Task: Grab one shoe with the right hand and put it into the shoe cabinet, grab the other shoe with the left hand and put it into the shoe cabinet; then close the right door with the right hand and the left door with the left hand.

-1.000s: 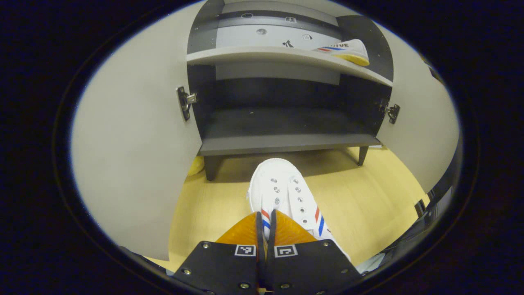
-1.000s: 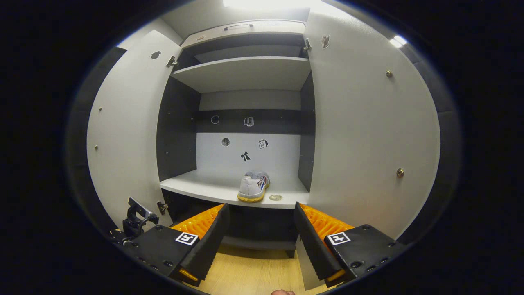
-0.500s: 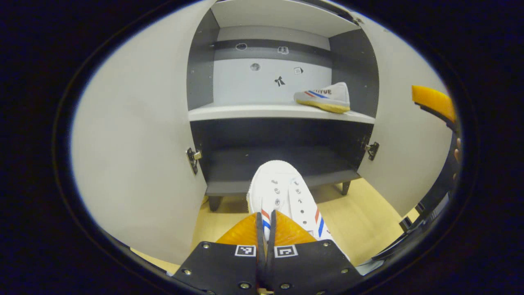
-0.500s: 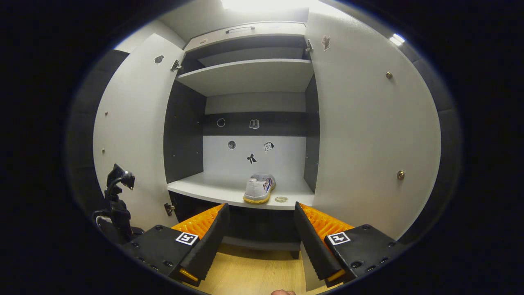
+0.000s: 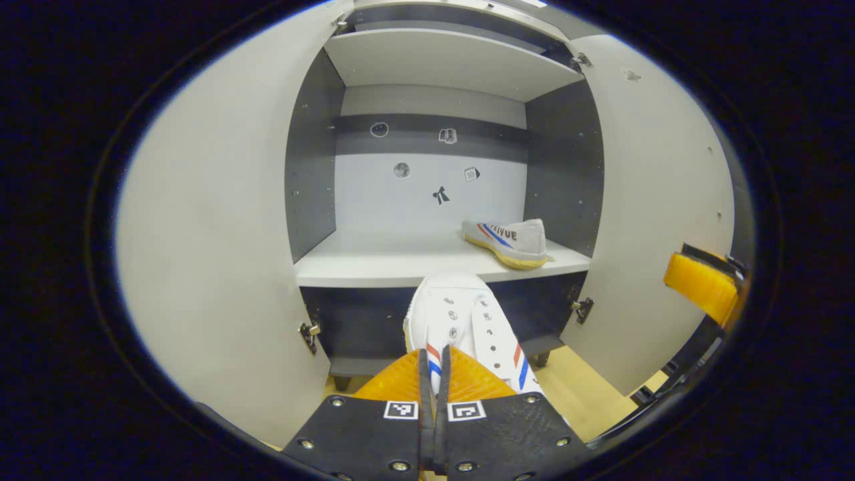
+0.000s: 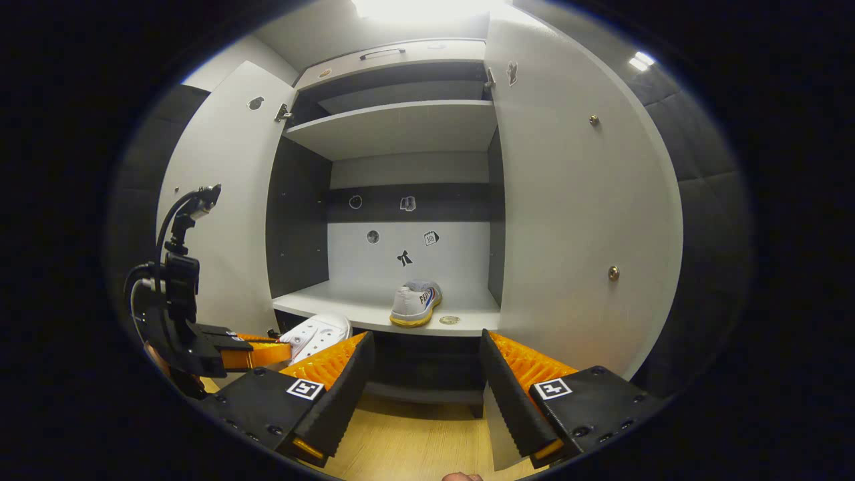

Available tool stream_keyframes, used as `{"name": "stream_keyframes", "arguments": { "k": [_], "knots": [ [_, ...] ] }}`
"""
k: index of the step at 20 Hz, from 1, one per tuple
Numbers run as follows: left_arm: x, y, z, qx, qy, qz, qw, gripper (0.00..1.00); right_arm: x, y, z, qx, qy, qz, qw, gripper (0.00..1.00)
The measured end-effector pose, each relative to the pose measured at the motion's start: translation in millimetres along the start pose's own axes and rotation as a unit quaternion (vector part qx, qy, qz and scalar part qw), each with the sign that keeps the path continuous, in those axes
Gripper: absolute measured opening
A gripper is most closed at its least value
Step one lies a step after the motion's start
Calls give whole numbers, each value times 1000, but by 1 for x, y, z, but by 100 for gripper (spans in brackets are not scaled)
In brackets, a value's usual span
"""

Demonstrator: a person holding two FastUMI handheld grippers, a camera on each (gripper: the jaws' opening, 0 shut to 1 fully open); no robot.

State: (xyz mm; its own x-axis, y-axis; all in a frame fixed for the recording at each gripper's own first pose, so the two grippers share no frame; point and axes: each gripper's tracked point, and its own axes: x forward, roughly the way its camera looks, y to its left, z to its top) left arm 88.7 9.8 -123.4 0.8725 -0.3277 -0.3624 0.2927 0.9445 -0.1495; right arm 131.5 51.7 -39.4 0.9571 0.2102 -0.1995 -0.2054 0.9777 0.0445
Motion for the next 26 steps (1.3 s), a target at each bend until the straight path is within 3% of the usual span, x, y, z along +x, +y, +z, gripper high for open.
{"name": "stream_keyframes", "arguments": {
  "k": [13,26],
  "knots": [
    [-40,2,24,-11,-66,22,997,1,-16,-11,-11,1,8,-38,999,98],
    [-35,4,16,-23,-71,30,997,1,-15,-11,-19,-11,22,-70,997,98]
  ]
}}
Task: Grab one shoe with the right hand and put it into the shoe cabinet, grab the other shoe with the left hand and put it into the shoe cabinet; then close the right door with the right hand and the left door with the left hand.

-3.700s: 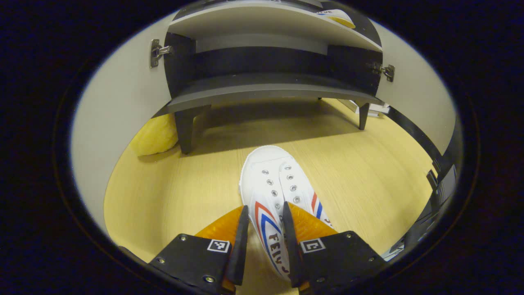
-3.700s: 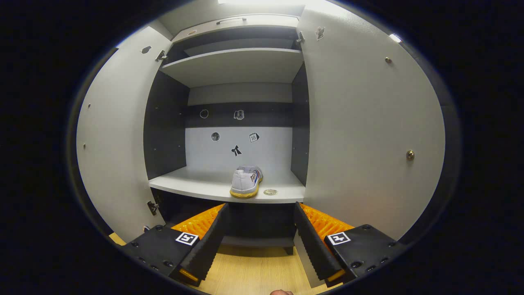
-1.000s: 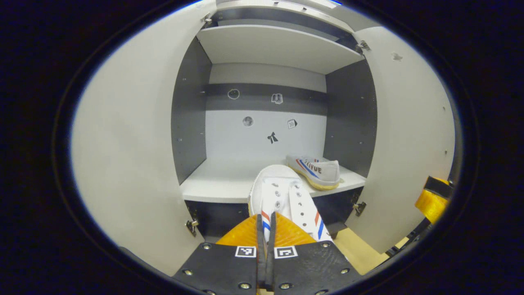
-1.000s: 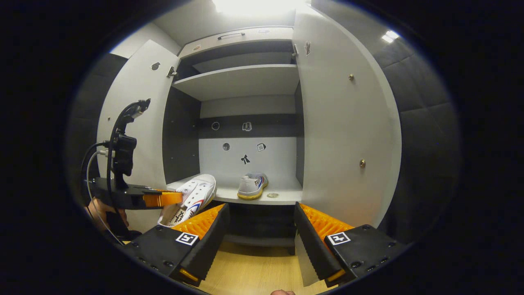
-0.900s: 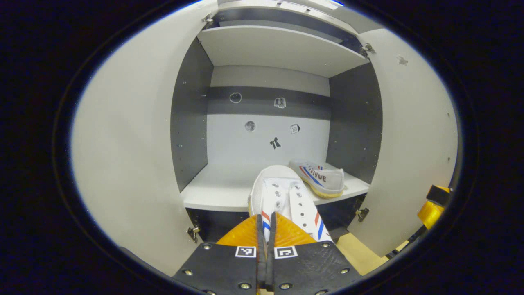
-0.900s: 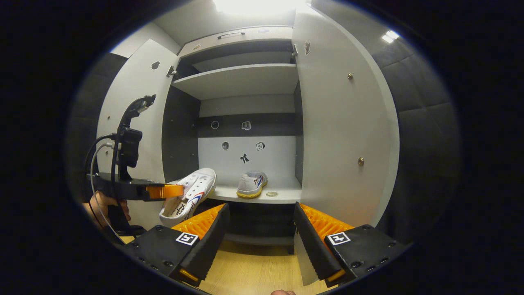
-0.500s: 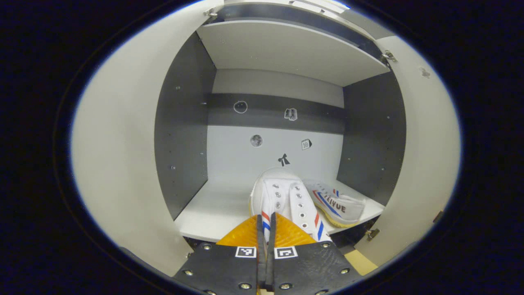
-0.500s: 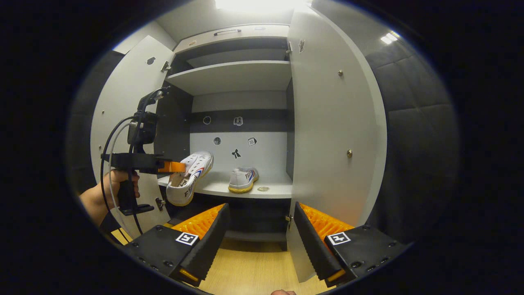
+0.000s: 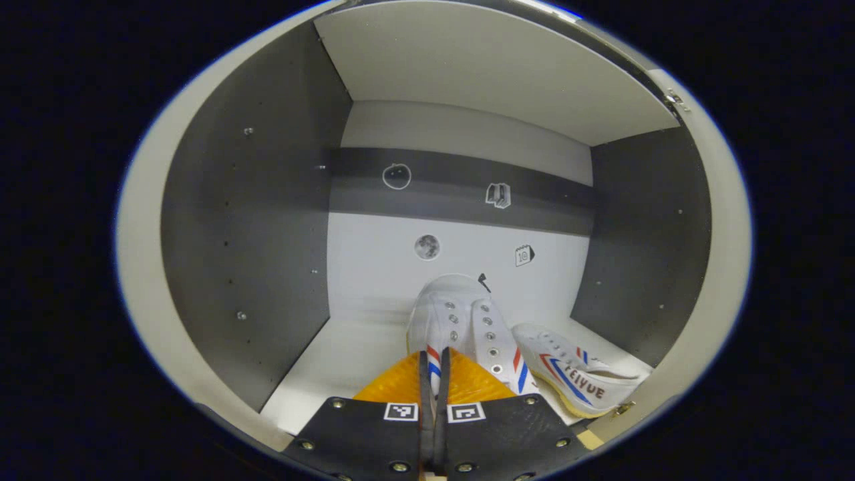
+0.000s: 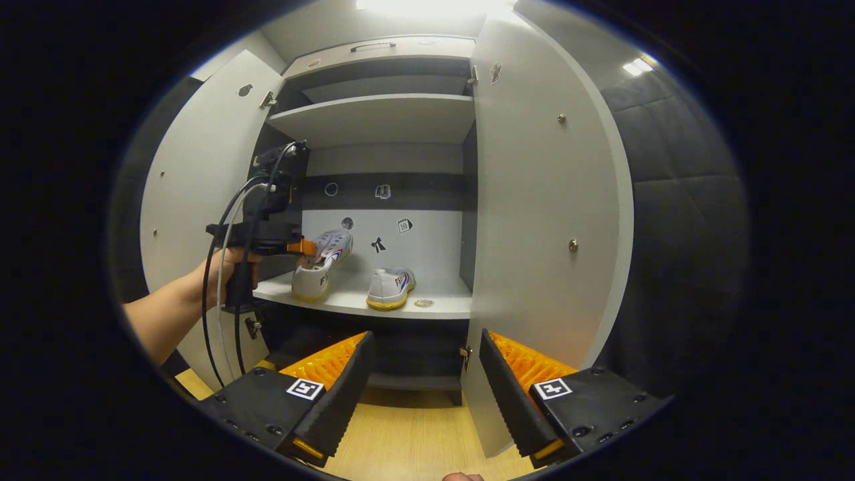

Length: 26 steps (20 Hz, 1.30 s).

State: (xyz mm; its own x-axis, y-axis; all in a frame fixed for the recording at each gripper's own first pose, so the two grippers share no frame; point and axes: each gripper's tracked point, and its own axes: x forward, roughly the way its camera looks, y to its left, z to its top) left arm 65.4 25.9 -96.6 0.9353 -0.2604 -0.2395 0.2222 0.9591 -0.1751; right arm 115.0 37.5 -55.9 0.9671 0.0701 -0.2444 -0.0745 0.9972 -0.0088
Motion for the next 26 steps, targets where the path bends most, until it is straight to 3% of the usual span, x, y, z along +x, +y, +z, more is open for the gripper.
{"name": "stream_keyframes", "arguments": {
  "k": [9,12,14,19,20,21,22,26],
  "knots": [
    [28,3,-37,15,59,24,998,1,1,1,-1,1,4,-2,1000,99],
    [24,3,-28,5,40,29,999,2,0,-1,0,2,3,-2,1000,99],
    [11,7,-16,19,19,40,999,13,-2,-2,2,4,0,-1,1000,99],
    [-20,3,-4,22,-6,53,998,100,-10,-3,11,8,-13,12,1000,99],
    [-32,-1,1,24,-13,52,998,100,-12,-4,14,7,-16,14,1000,99],
    [-43,-3,5,26,-20,50,998,89,-14,-3,16,7,-20,17,1000,99],
    [-56,-7,10,28,-28,49,998,97,-16,-4,18,8,-23,20,1000,99],
    [-114,-15,28,35,-57,49,997,100,-24,-2,23,11,-31,36,999,98]
  ]
}}
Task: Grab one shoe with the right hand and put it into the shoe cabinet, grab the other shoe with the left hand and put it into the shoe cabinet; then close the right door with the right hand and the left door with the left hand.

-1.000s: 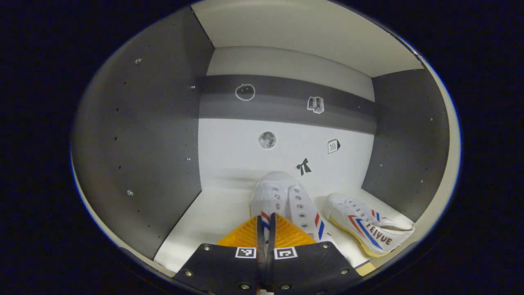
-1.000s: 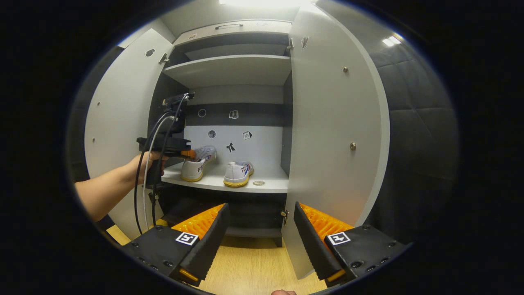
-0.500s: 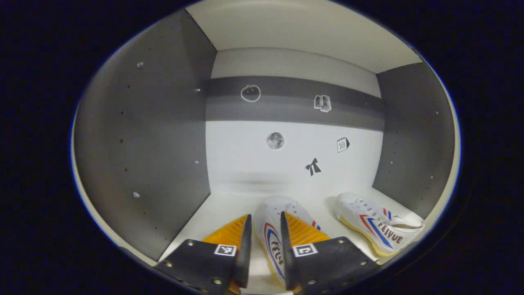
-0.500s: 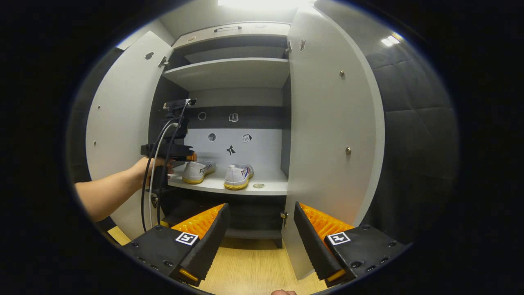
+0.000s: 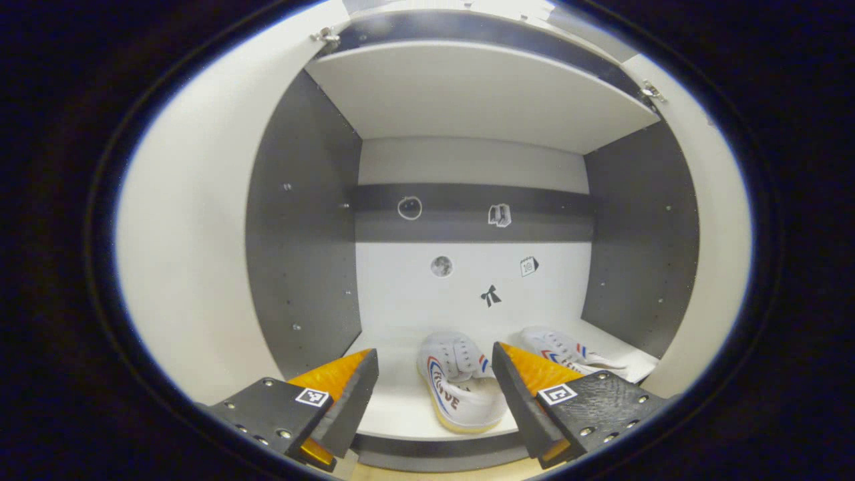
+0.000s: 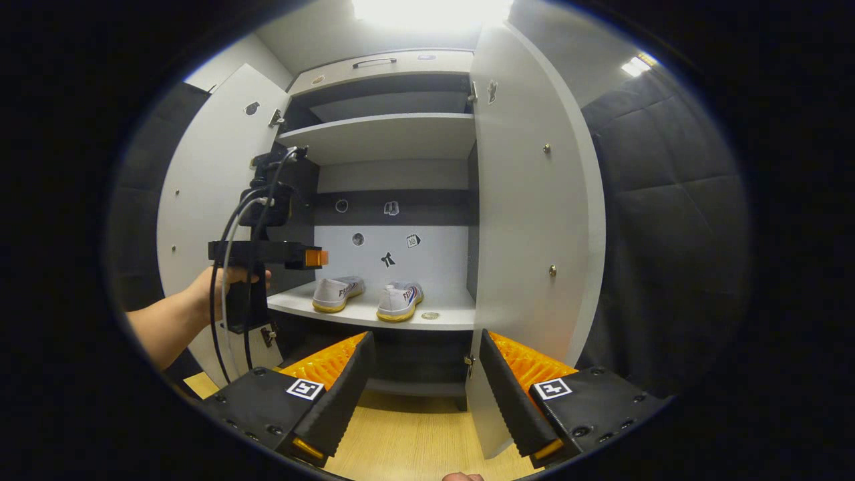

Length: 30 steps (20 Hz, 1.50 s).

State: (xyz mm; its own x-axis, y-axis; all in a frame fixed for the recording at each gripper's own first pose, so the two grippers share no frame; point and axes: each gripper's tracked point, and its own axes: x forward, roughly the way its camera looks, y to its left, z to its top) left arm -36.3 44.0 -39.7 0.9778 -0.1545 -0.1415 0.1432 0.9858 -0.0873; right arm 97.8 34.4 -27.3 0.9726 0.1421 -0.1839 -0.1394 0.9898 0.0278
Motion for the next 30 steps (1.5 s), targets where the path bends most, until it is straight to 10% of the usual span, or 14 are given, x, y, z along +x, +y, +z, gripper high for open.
{"name": "stream_keyframes", "arguments": {
  "k": [30],
  "knots": [
    [-269,24,-5,13,-39,34,999,96,-62,-28,33,-2,-39,42,998,98]
  ]
}}
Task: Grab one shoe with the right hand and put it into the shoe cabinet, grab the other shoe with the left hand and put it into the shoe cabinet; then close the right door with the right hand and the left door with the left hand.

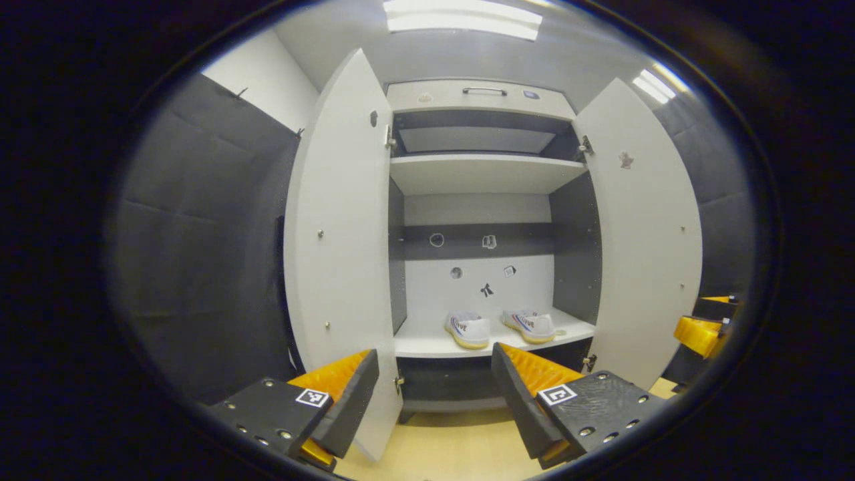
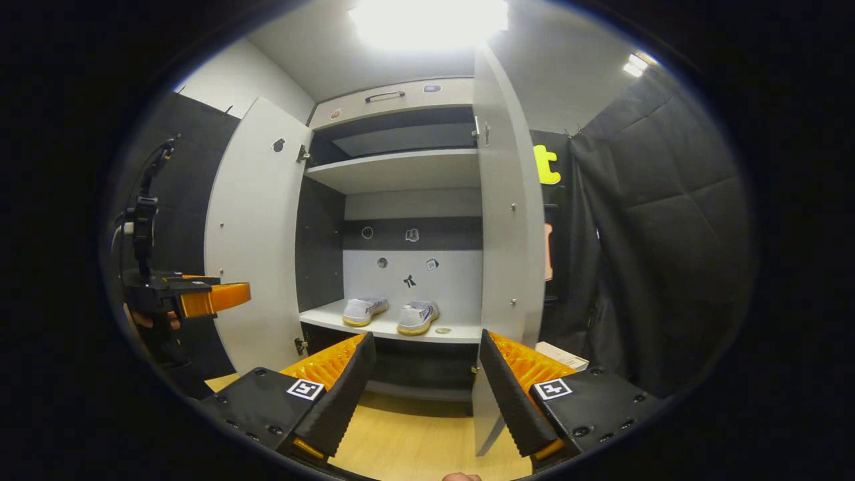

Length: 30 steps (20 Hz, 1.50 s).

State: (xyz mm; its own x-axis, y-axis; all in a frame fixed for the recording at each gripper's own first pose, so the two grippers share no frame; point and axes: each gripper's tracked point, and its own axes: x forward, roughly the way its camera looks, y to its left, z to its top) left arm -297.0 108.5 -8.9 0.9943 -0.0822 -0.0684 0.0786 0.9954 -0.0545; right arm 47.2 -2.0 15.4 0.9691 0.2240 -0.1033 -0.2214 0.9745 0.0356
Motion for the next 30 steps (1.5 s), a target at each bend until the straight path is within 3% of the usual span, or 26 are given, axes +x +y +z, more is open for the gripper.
{"name": "stream_keyframes", "arguments": {
  "k": [10,11,12,13,14,19,26,27,30],
  "knots": [
    [-8,9,-3,2,5,9,1000,100,-12,-98,29,-3,-11,-103,995,98],
    [-8,8,-3,2,6,8,1000,96,-11,-108,33,-3,-14,-115,993,98],
    [-7,7,-3,2,7,6,1000,100,-11,-117,37,-4,-17,-128,992,98],
    [-8,6,-4,3,8,4,1000,96,-10,-128,40,-5,-20,-142,990,98],
    [-9,7,-5,4,9,4,1000,100,-8,-137,42,-5,-22,-156,988,96],
    [-14,16,-6,-1,13,13,1000,96,5,-171,46,-2,-20,-219,976,96],
    [-24,63,-2,-5,10,59,998,100,33,-175,40,6,-4,-242,970,96],
    [-25,70,-2,-7,9,67,998,97,31,-174,42,2,-7,-243,970,92],
    [-27,92,-3,-15,8,86,996,100,33,-162,43,-4,-6,-230,973,95]
  ]
}}
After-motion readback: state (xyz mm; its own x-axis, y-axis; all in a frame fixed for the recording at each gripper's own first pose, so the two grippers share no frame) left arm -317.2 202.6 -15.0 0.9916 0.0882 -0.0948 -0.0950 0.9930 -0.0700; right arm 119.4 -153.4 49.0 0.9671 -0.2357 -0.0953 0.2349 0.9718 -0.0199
